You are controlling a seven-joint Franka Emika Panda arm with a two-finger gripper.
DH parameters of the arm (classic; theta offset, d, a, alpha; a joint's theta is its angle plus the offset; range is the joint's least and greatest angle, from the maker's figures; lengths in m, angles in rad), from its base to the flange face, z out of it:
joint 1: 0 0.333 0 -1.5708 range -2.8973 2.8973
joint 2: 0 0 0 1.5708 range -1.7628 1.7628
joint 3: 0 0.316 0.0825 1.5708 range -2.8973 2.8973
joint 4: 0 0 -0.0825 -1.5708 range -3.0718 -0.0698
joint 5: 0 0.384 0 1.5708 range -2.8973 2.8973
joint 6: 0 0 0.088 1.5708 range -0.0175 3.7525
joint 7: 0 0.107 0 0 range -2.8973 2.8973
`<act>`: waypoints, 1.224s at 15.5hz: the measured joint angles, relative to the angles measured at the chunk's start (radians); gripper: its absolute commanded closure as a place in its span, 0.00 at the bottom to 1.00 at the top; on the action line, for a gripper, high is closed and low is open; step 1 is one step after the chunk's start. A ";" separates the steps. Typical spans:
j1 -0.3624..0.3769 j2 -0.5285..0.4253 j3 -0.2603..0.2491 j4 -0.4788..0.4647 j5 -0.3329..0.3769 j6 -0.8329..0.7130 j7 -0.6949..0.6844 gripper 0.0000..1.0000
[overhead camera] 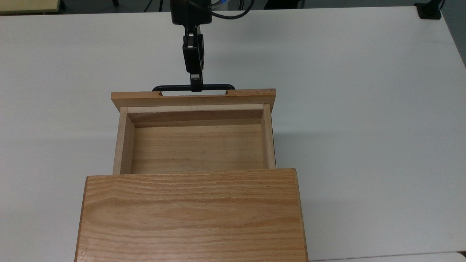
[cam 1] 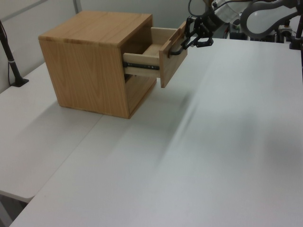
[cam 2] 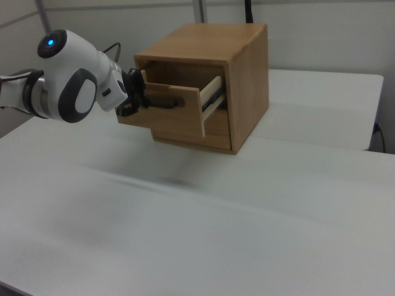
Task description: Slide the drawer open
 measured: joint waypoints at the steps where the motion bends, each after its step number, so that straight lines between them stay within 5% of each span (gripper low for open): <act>1: 0.000 -0.008 -0.001 0.000 0.000 -0.023 0.000 0.86; 2: 0.000 -0.018 -0.001 0.000 0.000 -0.048 0.000 0.78; 7: -0.001 -0.073 -0.003 0.043 0.000 -0.208 0.011 0.00; 19: -0.016 -0.099 -0.011 0.285 0.000 -0.651 -0.033 0.00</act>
